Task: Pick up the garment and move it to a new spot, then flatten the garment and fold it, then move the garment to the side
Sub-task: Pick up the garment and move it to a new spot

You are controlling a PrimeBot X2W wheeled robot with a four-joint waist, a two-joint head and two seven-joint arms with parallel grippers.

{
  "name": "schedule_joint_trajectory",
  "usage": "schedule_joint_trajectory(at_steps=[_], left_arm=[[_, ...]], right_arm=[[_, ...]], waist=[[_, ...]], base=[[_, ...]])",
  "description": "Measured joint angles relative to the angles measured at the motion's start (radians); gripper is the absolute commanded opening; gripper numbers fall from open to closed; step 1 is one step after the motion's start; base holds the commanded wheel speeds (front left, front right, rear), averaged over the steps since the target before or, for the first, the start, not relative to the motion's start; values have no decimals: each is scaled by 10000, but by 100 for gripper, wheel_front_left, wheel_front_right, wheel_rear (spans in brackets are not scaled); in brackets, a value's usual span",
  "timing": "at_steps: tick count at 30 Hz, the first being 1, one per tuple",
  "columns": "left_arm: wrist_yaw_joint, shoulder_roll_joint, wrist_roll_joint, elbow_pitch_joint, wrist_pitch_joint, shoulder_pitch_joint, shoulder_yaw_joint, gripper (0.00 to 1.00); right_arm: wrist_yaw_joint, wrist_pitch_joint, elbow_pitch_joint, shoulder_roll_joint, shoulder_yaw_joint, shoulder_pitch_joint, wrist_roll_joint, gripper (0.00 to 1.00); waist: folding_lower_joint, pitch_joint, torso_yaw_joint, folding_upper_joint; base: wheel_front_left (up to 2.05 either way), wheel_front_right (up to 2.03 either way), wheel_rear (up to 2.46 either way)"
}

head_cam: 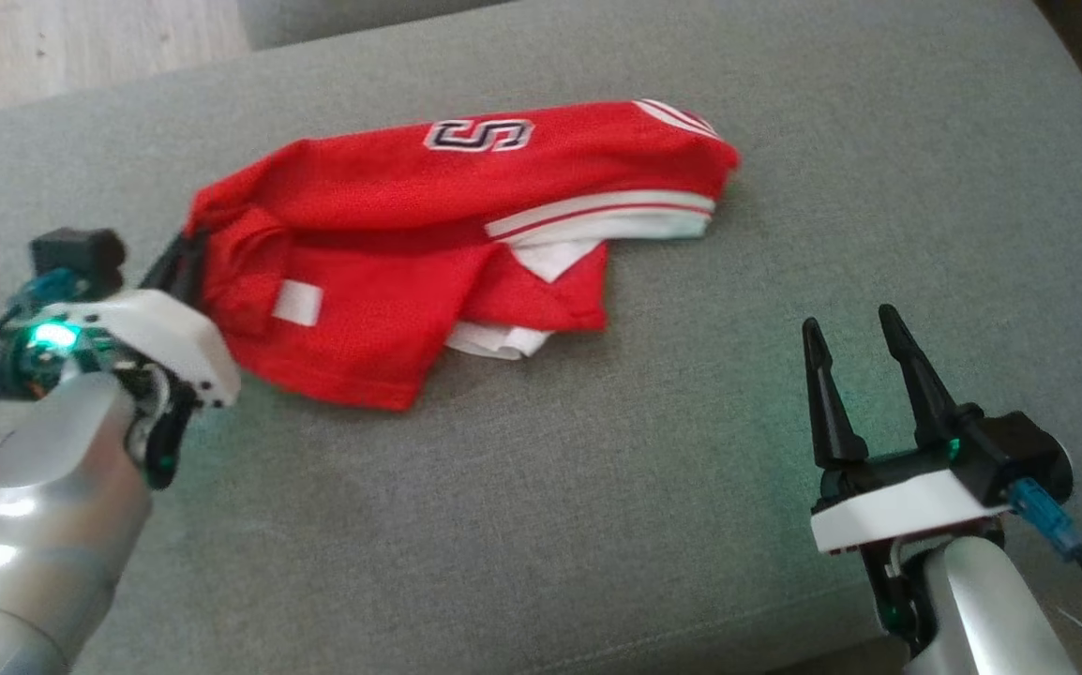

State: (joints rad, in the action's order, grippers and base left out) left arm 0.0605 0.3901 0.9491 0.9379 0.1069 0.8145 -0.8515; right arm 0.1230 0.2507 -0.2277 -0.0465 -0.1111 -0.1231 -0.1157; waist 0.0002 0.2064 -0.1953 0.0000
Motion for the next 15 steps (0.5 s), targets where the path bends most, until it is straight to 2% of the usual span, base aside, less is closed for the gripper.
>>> schedule_joint_trajectory(at_steps=[2,4,5,9,15], left_arm=[[-4,8,-2,328,128,8,23,0],[-86,-15,-104,575,387,24,21,59],[-88,-21,-128,702,483,43,15,100],[-71,-130,-272,1043,800,190,-21,100],[236,-485,-456,1062,1093,633,-167,100]], right_arm=[[0,0,-2,0,-6,-12,0,100],[0,0,-10,0,-6,-12,2,100],[0,0,-15,0,-15,-12,2,100],[0,0,-104,0,-44,-9,17,100],[0,0,-219,0,-44,71,29,100]], waist=[[0,82,-21,0],[-1,113,10,0],[0,107,35,0],[-2,-56,176,0],[-3,-483,470,0]], base=[[0,0,0],[0,0,0],[0,0,0],[0,0,0],[0,0,0]])
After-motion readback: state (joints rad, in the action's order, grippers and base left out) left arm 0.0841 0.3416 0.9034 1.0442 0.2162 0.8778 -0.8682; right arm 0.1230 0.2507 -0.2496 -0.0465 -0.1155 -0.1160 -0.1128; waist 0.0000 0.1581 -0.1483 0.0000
